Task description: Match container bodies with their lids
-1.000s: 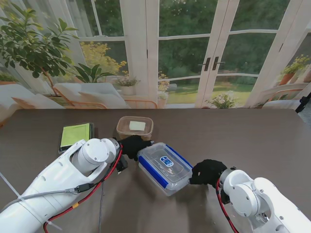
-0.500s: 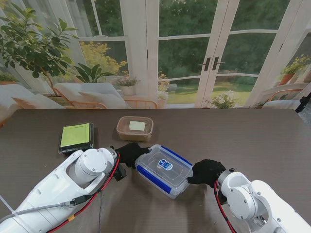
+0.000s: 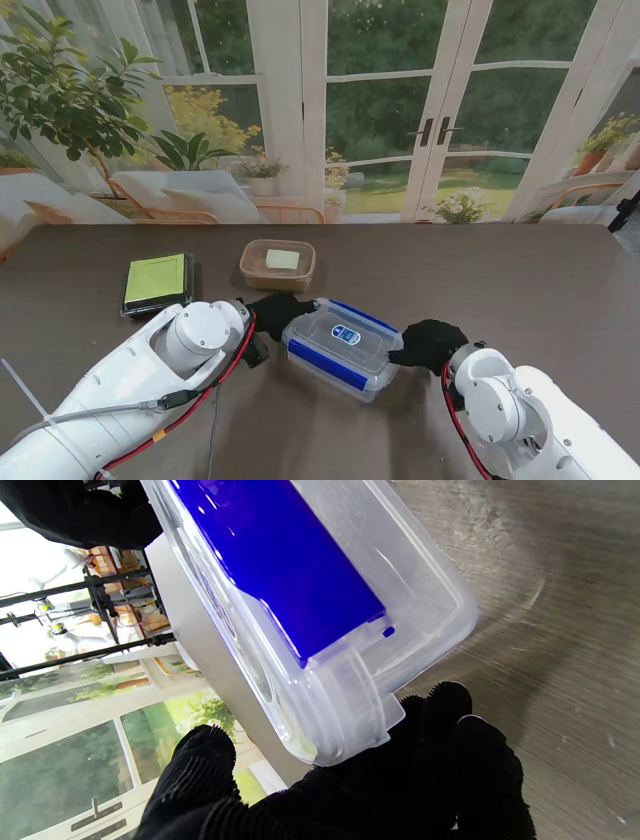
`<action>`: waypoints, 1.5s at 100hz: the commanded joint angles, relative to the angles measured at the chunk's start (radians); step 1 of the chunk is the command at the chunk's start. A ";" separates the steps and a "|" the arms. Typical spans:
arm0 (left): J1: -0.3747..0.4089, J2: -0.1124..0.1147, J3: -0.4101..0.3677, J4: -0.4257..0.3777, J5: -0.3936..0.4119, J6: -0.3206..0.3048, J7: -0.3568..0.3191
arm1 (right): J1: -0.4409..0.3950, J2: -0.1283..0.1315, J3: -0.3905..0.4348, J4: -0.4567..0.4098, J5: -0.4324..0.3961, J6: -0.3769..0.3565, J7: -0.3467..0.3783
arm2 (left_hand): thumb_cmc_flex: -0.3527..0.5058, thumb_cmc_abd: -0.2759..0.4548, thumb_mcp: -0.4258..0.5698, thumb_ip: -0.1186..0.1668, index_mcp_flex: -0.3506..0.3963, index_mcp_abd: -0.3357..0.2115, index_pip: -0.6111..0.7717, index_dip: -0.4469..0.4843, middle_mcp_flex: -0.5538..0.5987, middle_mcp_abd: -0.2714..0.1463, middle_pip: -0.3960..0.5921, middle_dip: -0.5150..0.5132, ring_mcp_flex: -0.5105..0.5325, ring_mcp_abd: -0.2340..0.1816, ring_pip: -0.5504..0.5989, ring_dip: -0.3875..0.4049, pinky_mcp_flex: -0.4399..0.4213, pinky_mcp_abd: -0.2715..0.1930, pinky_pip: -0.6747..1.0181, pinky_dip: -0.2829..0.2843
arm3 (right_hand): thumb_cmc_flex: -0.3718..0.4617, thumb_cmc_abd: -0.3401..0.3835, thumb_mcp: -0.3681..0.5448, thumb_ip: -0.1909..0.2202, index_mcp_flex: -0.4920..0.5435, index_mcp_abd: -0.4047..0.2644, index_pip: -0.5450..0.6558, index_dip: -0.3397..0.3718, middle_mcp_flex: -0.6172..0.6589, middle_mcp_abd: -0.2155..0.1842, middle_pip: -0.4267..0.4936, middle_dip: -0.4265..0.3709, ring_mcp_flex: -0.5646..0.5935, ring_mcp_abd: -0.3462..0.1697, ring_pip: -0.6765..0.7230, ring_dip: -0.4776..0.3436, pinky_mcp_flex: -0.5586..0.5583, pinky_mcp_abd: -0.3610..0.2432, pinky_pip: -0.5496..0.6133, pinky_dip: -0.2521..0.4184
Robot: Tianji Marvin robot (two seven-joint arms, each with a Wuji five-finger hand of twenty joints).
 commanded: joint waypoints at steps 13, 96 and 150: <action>0.015 -0.047 0.039 -0.012 -0.022 -0.027 -0.049 | 0.004 -0.033 -0.022 -0.001 0.040 -0.004 -0.026 | 0.034 -0.014 0.001 -0.009 0.083 -0.173 0.100 -0.012 -0.003 -0.070 0.012 -0.021 -0.012 0.019 -0.020 -0.015 -0.033 -0.115 -0.005 -0.027 | 0.035 -0.003 0.064 0.025 -0.386 -0.174 -0.274 0.001 -0.069 -0.070 -0.039 -0.025 -0.023 0.021 -0.009 -0.007 0.075 0.042 -0.014 0.015; -0.020 -0.062 0.066 -0.014 -0.065 -0.111 -0.043 | 0.013 -0.060 -0.039 0.024 0.128 -0.018 -0.148 | 0.035 -0.018 0.002 -0.009 0.078 -0.124 0.100 -0.021 -0.021 -0.072 -0.002 -0.069 -0.040 0.014 -0.088 -0.045 -0.082 -0.124 -0.045 -0.083 | 0.039 -0.020 0.091 0.016 -0.384 -0.160 -0.261 0.004 -0.103 -0.050 -0.030 -0.050 -0.054 0.036 -0.024 -0.017 0.033 0.053 -0.035 0.022; -0.021 -0.059 0.075 -0.012 -0.042 -0.105 -0.042 | 0.034 -0.052 -0.065 0.028 0.005 0.149 -0.118 | 0.032 -0.018 0.000 -0.009 0.069 -0.119 0.096 -0.021 -0.033 -0.074 -0.007 -0.107 -0.050 0.011 -0.148 -0.078 -0.105 -0.125 -0.097 -0.130 | -0.038 -0.018 -0.037 0.006 -0.390 -0.053 -0.249 0.005 -0.131 0.001 -0.037 -0.068 -0.054 0.057 -0.037 -0.026 0.043 0.087 -0.046 0.026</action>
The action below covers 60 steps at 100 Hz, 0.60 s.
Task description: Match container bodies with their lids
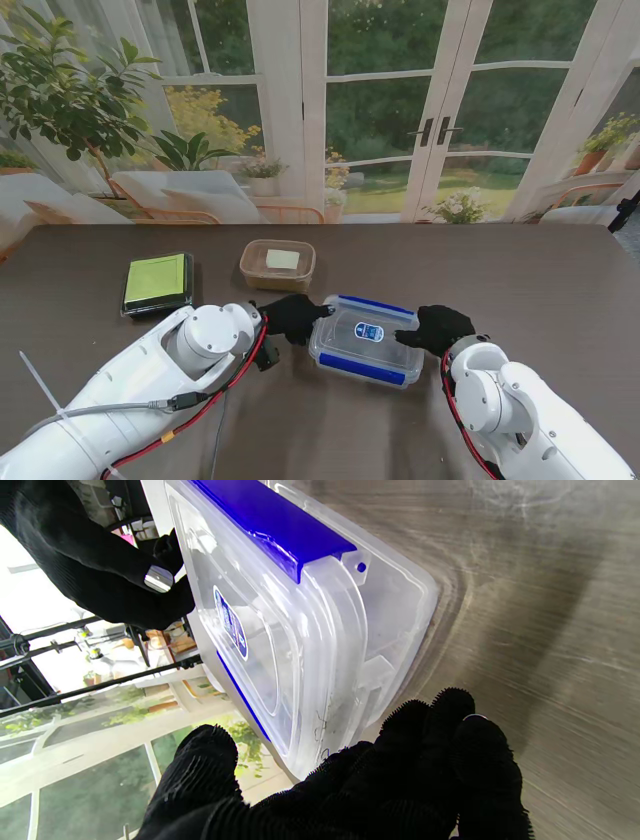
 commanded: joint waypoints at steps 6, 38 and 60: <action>0.016 -0.040 0.011 -0.055 -0.007 -0.010 -0.037 | -0.010 -0.023 -0.031 -0.033 -0.006 0.018 0.035 | 0.021 -0.018 0.001 -0.009 0.086 -0.126 0.128 0.038 -0.009 -0.082 0.008 -0.014 -0.018 0.010 -0.002 -0.008 -0.030 -0.114 -0.022 -0.018 | -0.035 -0.016 -0.047 -0.007 -0.159 -0.405 -0.182 -0.044 0.025 -0.339 0.015 -0.013 0.006 -0.004 -0.007 -0.015 0.055 0.046 -0.016 0.025; 0.019 -0.043 0.007 -0.053 -0.016 -0.009 -0.032 | -0.004 -0.028 -0.052 -0.019 0.038 0.009 0.015 | 0.021 -0.019 0.001 -0.009 0.087 -0.124 0.129 0.037 -0.009 -0.079 0.009 -0.017 -0.016 0.011 -0.007 -0.011 -0.030 -0.114 -0.021 -0.021 | -0.001 -0.025 -0.002 -0.001 -0.112 -0.413 -0.164 -0.036 0.025 -0.349 0.007 -0.018 0.007 -0.005 -0.033 -0.022 0.050 0.043 -0.032 0.015; -0.037 -0.067 0.037 0.017 -0.049 -0.041 -0.029 | 0.025 -0.038 -0.064 0.020 0.074 -0.023 -0.027 | 0.020 -0.018 0.001 -0.009 0.083 -0.127 0.127 0.036 -0.011 -0.084 0.009 -0.017 -0.017 0.008 -0.008 -0.011 -0.031 -0.114 -0.021 -0.022 | 0.007 -0.031 0.020 -0.003 -0.149 -0.442 -0.161 -0.031 -0.013 -0.367 0.017 -0.012 -0.028 -0.009 -0.035 -0.018 0.013 0.022 -0.035 0.018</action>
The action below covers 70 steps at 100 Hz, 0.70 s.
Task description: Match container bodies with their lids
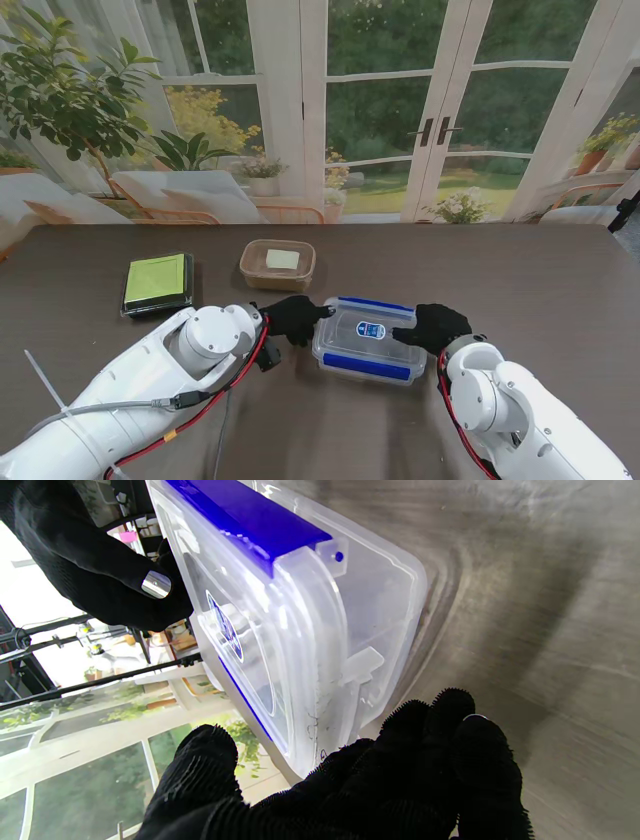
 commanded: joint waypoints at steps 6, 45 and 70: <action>-0.039 -0.063 0.031 -0.001 -0.028 -0.031 -0.036 | 0.013 -0.039 -0.036 0.007 0.038 -0.039 0.012 | 0.021 -0.018 0.001 -0.009 0.080 -0.127 0.092 0.014 -0.012 -0.085 0.009 -0.007 -0.018 0.008 -0.005 -0.010 -0.030 -0.113 -0.021 -0.023 | 0.005 -0.032 0.024 -0.004 -0.144 -0.553 -0.051 -0.028 -0.019 -0.500 0.020 0.000 -0.040 -0.009 -0.001 -0.007 0.004 0.004 -0.016 0.019; -0.106 -0.096 0.075 0.084 -0.060 -0.070 -0.040 | 0.039 -0.059 -0.030 0.063 0.093 -0.075 -0.067 | 0.023 -0.018 0.002 -0.008 0.076 -0.127 0.091 0.012 -0.018 -0.085 0.008 -0.009 -0.024 0.005 -0.011 -0.011 -0.034 -0.111 -0.036 -0.030 | 0.010 -0.043 0.061 -0.007 -0.143 -0.550 -0.040 -0.023 -0.029 -0.498 0.032 -0.002 -0.048 -0.004 0.019 -0.005 -0.004 0.008 -0.013 0.026; -0.095 -0.084 0.068 0.047 -0.051 -0.065 -0.044 | 0.002 -0.060 -0.001 0.020 0.111 -0.092 -0.070 | 0.022 -0.019 0.001 -0.008 0.073 -0.127 0.090 0.011 -0.019 -0.084 0.007 -0.010 -0.025 0.006 -0.012 -0.011 -0.036 -0.111 -0.039 -0.030 | 0.009 -0.041 0.069 -0.010 -0.139 -0.547 -0.039 -0.023 -0.026 -0.496 0.035 -0.005 -0.046 -0.003 0.022 -0.009 -0.003 0.013 -0.012 0.029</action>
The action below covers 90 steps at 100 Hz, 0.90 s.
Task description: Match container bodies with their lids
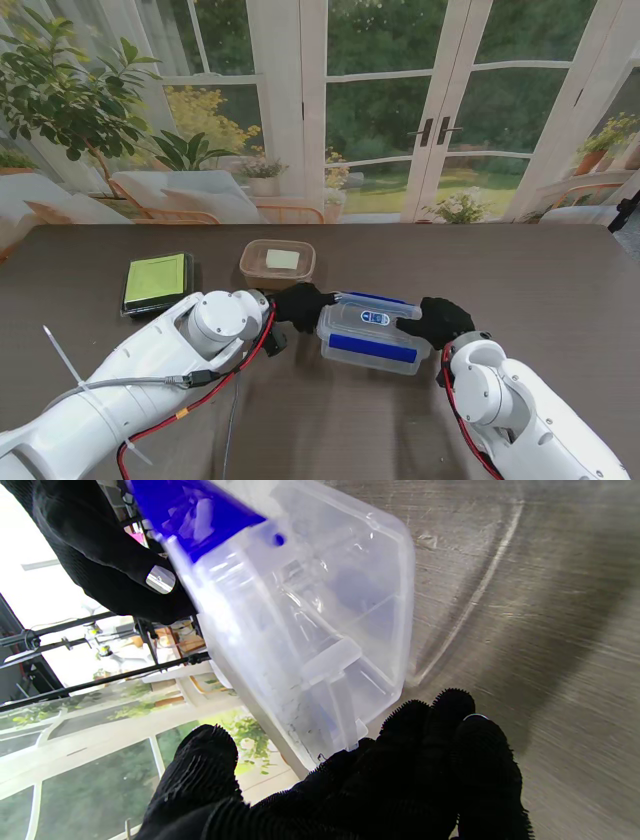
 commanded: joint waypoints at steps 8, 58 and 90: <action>0.002 -0.041 0.012 -0.071 -0.010 -0.025 -0.040 | -0.027 -0.031 -0.020 -0.075 0.011 -0.035 0.025 | 0.021 -0.018 0.000 -0.008 0.071 -0.126 0.084 0.005 -0.019 -0.085 0.007 -0.010 -0.022 0.005 -0.002 -0.010 -0.033 -0.111 -0.035 -0.019 | 0.011 -0.033 0.071 -0.009 -0.126 -0.553 0.008 -0.010 -0.005 -0.506 0.035 -0.005 -0.027 -0.002 0.016 -0.010 -0.003 0.013 -0.010 0.029; -0.059 -0.082 0.044 0.049 -0.051 -0.069 -0.048 | 0.016 -0.040 -0.037 -0.055 0.019 -0.016 -0.003 | 0.023 -0.020 0.002 -0.008 0.055 -0.124 0.075 -0.004 -0.033 -0.086 0.003 -0.013 -0.039 0.002 -0.013 -0.014 -0.047 -0.116 -0.055 -0.024 | 0.017 -0.036 0.083 -0.011 -0.127 -0.550 0.010 -0.009 -0.017 -0.504 0.039 -0.008 -0.035 -0.004 0.013 -0.015 -0.010 0.012 -0.016 0.028; -0.059 -0.078 0.051 0.056 -0.028 -0.060 -0.050 | -0.005 -0.029 0.007 -0.090 -0.022 0.011 0.034 | 0.021 -0.018 0.001 -0.008 0.054 -0.126 0.075 -0.007 -0.040 -0.089 0.003 -0.013 -0.041 -0.001 -0.015 -0.012 -0.050 -0.118 -0.061 -0.021 | 0.011 -0.031 0.074 -0.013 -0.133 -0.561 0.005 -0.011 -0.018 -0.502 0.039 -0.009 -0.035 0.000 0.018 -0.014 -0.014 0.015 -0.013 0.030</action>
